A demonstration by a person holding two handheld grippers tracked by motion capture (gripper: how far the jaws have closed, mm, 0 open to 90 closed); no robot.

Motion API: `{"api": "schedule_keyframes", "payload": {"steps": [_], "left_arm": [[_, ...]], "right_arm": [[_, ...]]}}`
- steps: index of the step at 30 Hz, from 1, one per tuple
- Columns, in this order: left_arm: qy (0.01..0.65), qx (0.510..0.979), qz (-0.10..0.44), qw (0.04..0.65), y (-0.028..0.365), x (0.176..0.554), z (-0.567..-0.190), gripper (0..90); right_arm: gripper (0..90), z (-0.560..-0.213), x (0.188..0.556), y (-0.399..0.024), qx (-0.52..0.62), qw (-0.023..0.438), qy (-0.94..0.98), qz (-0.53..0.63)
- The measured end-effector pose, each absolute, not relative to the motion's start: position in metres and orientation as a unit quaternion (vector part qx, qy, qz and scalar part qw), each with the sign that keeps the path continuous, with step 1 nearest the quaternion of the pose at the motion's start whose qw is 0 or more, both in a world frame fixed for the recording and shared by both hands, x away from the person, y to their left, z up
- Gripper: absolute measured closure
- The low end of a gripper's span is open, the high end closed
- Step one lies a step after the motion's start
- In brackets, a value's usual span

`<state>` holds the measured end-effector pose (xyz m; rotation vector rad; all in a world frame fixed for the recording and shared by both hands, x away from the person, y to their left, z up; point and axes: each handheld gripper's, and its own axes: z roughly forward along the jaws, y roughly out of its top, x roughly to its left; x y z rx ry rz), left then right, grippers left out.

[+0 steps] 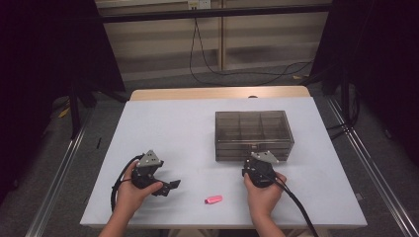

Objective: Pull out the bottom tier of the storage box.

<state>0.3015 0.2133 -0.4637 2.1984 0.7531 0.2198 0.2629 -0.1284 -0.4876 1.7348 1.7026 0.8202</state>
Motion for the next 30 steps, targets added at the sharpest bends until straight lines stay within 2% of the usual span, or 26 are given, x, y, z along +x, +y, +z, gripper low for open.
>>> {"api": "schedule_keyframes", "payload": {"steps": [30], "left_arm": [[0.295,0.867,0.084,0.394,0.21,0.301,-0.464,2.5]], "right_arm": [[56.4,-0.487,0.25,-0.13,0.639,0.279,0.647,0.308]]}}
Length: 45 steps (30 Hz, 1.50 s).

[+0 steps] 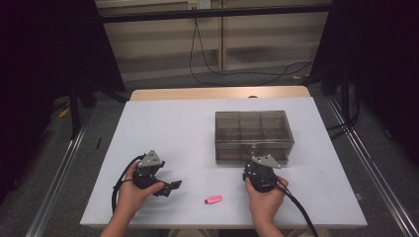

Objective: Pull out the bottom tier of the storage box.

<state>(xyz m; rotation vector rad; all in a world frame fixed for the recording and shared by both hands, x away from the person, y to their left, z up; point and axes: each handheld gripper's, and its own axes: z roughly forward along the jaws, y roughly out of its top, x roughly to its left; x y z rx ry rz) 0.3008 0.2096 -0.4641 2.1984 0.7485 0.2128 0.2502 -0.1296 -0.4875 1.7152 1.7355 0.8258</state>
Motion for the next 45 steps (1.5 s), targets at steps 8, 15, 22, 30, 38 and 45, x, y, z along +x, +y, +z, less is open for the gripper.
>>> {"api": "schedule_keyframes", "payload": {"steps": [8,15,22,30,38,45], "left_arm": [[0.292,0.867,0.083,0.395,0.209,0.301,-0.465,2.5],[0.293,0.868,0.084,0.392,0.208,0.3,-0.465,2.5],[0.29,0.87,0.082,0.391,0.206,0.3,-0.465,2.5],[0.293,0.869,0.075,0.391,0.203,0.298,-0.466,2.5],[0.289,0.871,0.073,0.391,0.2,0.297,-0.465,2.5],[0.29,0.87,0.072,0.392,0.2,0.297,-0.466,2.5]], "right_arm": [[52.7,-0.487,0.249,-0.132,0.636,0.275,0.652,0.308],[41.8,-0.486,0.249,-0.136,0.634,0.258,0.659,0.312],[36.1,-0.487,0.244,-0.142,0.627,0.254,0.663,0.321],[30.1,-0.484,0.238,-0.155,0.612,0.255,0.674,0.326],[24.1,-0.484,0.233,-0.166,0.604,0.253,0.677,0.336],[19.6,-0.482,0.231,-0.173,0.598,0.251,0.677,0.349]]}}
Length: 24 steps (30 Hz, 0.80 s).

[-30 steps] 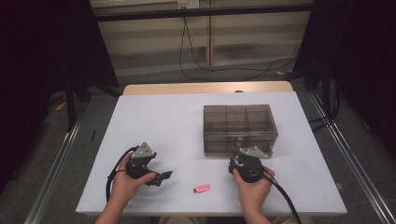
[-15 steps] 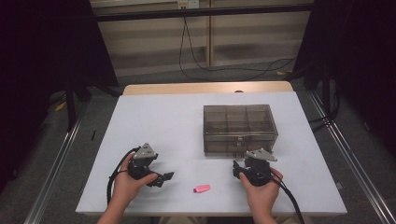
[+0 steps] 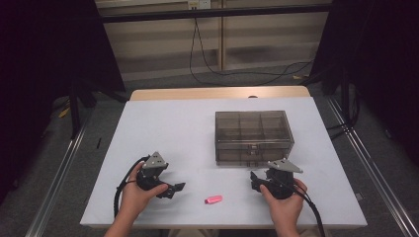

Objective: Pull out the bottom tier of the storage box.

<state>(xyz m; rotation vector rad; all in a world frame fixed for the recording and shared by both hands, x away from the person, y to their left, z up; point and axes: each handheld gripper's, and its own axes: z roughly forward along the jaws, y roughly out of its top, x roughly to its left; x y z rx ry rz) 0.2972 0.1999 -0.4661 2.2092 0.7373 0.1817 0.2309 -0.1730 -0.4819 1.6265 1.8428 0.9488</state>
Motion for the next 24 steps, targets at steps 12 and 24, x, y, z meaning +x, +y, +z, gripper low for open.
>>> {"api": "schedule_keyframes", "payload": {"steps": [12,24], "left_arm": [[0.294,0.87,0.071,0.39,0.198,0.296,-0.466,2.5],[0.294,0.871,0.069,0.388,0.198,0.296,-0.466,2.5]], "right_arm": [[11.4,-0.478,0.226,-0.183,0.582,0.242,0.686,0.364],[6.7,-0.474,0.223,-0.197,0.571,0.239,0.693,0.369]]}}
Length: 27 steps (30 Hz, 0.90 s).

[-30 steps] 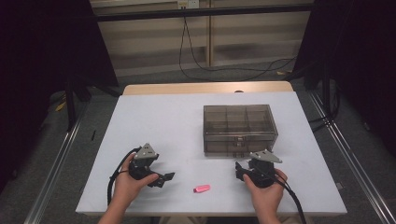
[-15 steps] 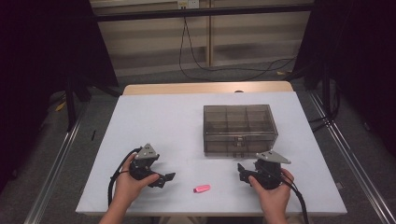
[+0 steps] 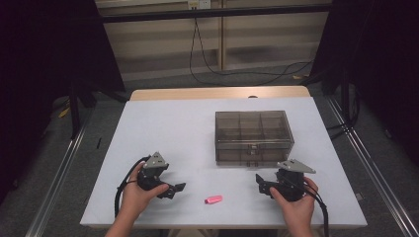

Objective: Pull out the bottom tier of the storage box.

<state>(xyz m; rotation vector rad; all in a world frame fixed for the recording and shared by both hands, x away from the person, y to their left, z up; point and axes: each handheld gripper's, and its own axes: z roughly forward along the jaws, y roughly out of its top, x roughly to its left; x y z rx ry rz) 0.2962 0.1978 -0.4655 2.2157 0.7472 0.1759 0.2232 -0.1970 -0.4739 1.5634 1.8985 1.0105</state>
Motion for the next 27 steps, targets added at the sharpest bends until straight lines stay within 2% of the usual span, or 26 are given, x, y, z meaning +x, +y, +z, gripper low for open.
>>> {"api": "schedule_keyframes", "payload": {"steps": [27], "left_arm": [[0.294,0.87,0.06,0.391,0.184,0.297,-0.46,2.5]], "right_arm": [[3.4,-0.471,0.222,-0.218,0.567,0.228,0.699,0.373]]}}
